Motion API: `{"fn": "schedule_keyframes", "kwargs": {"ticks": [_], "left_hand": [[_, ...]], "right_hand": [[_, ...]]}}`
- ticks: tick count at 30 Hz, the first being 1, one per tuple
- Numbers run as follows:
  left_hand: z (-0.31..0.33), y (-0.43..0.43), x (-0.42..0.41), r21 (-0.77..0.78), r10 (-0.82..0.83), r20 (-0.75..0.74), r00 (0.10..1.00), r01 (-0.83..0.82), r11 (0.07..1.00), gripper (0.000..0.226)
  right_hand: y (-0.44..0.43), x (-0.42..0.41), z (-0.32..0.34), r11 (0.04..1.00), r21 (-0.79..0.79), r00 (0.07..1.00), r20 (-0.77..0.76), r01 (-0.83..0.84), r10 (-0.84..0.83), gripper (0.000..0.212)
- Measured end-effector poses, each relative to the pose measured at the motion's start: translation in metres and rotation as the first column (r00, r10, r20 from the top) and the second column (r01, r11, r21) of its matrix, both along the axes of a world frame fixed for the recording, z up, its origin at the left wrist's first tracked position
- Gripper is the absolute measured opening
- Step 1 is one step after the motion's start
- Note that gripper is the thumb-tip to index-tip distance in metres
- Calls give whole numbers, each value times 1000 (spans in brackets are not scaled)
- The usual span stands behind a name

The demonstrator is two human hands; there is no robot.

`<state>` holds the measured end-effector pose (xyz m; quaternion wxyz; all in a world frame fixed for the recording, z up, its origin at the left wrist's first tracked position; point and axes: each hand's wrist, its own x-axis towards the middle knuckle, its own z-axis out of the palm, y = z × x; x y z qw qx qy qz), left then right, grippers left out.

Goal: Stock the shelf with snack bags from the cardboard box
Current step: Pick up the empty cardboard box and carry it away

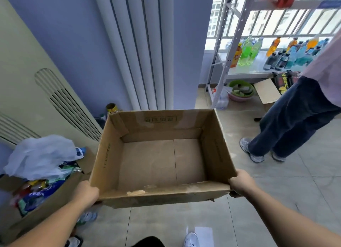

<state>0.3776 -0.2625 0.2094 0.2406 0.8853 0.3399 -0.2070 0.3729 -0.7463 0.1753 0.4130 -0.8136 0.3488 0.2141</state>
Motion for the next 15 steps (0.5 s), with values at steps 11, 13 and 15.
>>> {"fn": "schedule_keyframes", "kwargs": {"ticks": [11,13,15], "left_hand": [[-43,24,132,-9,27,-51,998,-28,1000,8],[-56,37,165,-10,4,-84,996,-5,1000,10],[-65,50,197,-15,2,-109,994,-4,1000,9]], "right_hand": [[14,141,-21,1000,-20,999,-48,-6,5,22],[24,166,-27,1000,-26,998,-54,15,-17,24],[34,192,-33,999,-34,996,-80,41,-43,25]]}}
